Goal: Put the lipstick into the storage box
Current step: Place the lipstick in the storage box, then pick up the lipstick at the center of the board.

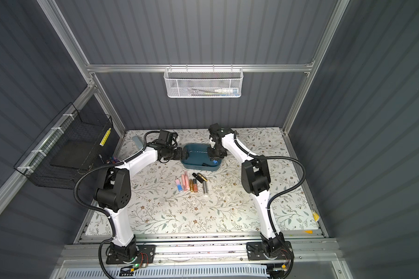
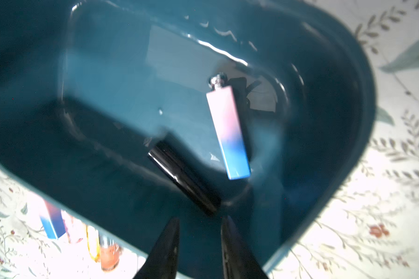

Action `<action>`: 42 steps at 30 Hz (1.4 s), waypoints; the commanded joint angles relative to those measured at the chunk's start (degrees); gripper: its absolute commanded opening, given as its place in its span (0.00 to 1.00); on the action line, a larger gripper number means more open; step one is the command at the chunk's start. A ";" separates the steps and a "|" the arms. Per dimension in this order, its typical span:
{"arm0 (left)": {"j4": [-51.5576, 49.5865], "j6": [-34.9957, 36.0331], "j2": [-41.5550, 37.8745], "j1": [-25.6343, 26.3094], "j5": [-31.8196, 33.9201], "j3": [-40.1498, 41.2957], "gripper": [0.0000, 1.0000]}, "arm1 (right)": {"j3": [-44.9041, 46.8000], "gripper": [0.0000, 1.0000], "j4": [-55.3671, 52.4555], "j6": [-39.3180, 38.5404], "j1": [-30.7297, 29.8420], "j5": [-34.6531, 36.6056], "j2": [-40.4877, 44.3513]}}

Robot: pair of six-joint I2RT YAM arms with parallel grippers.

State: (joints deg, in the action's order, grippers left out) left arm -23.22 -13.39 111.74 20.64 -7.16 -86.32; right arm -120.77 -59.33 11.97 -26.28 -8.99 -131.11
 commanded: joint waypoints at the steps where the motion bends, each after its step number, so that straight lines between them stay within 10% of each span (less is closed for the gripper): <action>1: 0.20 -1.19 -0.14 0.01 -2.11 0.16 1.00 | 3.16 0.34 -0.12 -0.01 -0.17 0.58 6.08; 17: -0.45 -4.06 -8.62 0.01 -2.20 9.85 1.00 | 27.59 0.35 2.75 5.48 -11.95 0.63 18.97; 42: -4.26 -1.07 -18.84 0.00 1.62 17.07 1.00 | 28.91 0.39 6.71 8.26 -14.94 0.18 10.54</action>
State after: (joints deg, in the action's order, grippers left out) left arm -25.78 -16.23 94.70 20.64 -5.96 -69.54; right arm -91.39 -52.53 19.33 -41.08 -8.82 -119.96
